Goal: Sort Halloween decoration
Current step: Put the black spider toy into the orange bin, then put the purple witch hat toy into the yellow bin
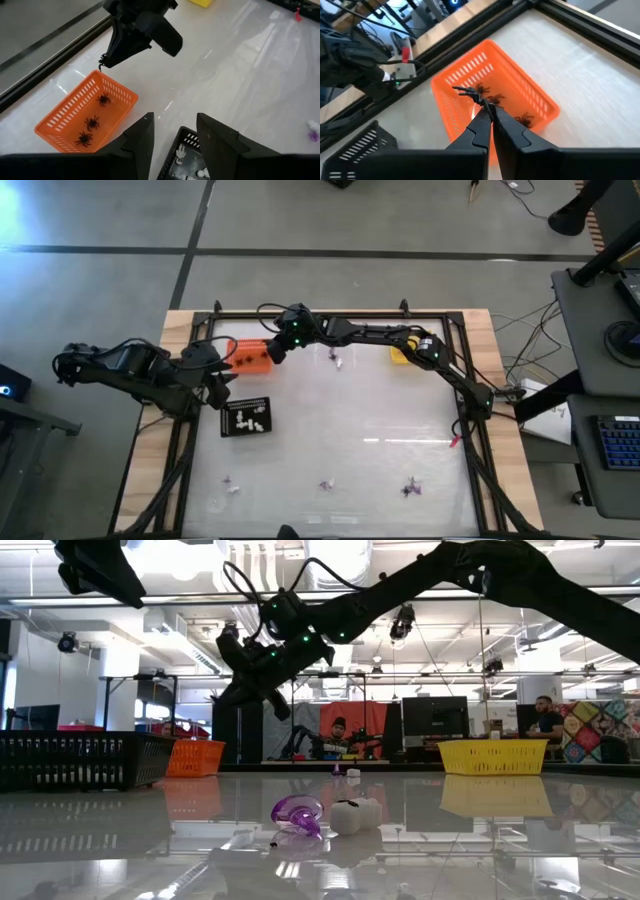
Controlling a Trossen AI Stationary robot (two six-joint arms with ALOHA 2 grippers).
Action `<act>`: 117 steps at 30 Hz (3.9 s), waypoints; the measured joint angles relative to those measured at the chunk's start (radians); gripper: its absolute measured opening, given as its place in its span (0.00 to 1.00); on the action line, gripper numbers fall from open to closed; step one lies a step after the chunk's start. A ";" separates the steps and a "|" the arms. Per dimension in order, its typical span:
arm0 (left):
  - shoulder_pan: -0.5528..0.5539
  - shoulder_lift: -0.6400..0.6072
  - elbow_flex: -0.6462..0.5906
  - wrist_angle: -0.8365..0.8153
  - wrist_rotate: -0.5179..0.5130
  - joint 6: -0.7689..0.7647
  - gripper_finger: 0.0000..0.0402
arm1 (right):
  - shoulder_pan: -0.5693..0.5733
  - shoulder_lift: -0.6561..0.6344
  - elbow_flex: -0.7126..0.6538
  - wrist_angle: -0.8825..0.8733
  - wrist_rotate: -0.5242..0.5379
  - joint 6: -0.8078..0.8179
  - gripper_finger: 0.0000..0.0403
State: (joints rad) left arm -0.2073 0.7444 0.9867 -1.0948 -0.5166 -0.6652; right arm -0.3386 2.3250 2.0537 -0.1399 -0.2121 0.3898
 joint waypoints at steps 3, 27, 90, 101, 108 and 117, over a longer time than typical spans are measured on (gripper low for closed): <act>0.000 0.000 0.000 0.001 -0.001 -0.009 0.32 | -0.002 0.003 0.000 0.009 -0.011 -0.008 0.02; 0.000 0.074 0.000 0.002 0.033 -0.025 0.32 | -0.009 0.064 0.014 0.009 -0.184 -0.050 0.03; -0.001 0.072 0.000 0.077 0.143 0.124 0.32 | -0.173 -0.032 0.034 -0.916 0.029 -0.061 0.21; -0.001 0.072 0.000 0.117 0.143 0.127 0.32 | -0.180 -0.032 0.001 -0.890 0.126 -0.072 0.21; -0.001 0.073 0.000 0.117 0.143 0.129 0.32 | -0.182 -0.032 0.000 -0.900 0.128 -0.075 0.21; -0.001 0.073 0.000 0.117 0.143 0.129 0.32 | -0.181 -0.032 -0.011 -0.904 0.127 -0.068 0.21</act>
State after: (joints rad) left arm -0.2081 0.8177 0.9871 -0.9779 -0.3740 -0.5362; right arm -0.5200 2.2929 2.0428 -1.0438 -0.0850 0.3214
